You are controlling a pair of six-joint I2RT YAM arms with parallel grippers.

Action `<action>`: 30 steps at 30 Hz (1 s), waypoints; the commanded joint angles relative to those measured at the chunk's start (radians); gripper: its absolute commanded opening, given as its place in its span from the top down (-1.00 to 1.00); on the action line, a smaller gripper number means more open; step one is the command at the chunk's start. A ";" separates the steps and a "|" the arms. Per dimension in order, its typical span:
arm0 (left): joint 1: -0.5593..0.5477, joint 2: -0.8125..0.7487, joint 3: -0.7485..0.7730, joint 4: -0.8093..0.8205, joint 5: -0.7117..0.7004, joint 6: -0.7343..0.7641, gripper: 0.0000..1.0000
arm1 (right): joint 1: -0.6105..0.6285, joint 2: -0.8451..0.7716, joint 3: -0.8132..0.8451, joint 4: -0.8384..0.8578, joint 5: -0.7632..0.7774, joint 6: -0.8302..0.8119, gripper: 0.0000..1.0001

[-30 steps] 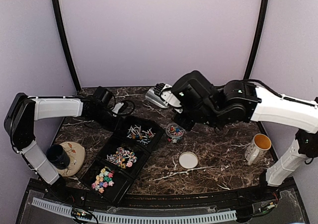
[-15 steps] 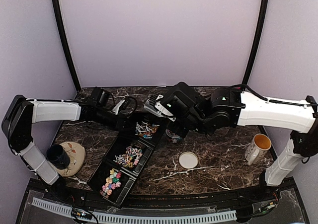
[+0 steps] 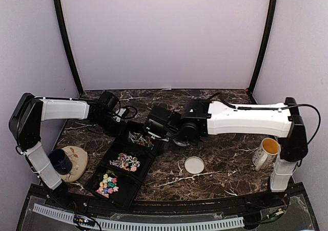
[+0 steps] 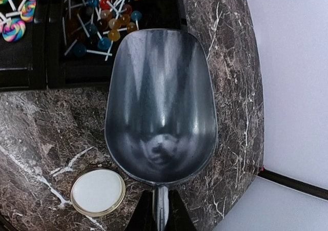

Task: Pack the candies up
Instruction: Scoop the fake candies from the plate.

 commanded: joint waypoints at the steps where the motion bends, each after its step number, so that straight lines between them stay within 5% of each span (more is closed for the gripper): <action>1: -0.014 -0.007 0.060 -0.024 -0.068 0.039 1.00 | 0.007 0.091 0.088 -0.105 0.006 -0.020 1.00; 21: -0.079 -0.004 0.092 -0.072 -0.210 0.064 1.00 | 0.018 0.427 0.411 -0.196 -0.045 -0.166 1.00; 30: -0.087 -0.035 0.082 -0.045 -0.185 0.070 1.00 | 0.005 0.489 0.384 -0.093 -0.194 -0.236 1.00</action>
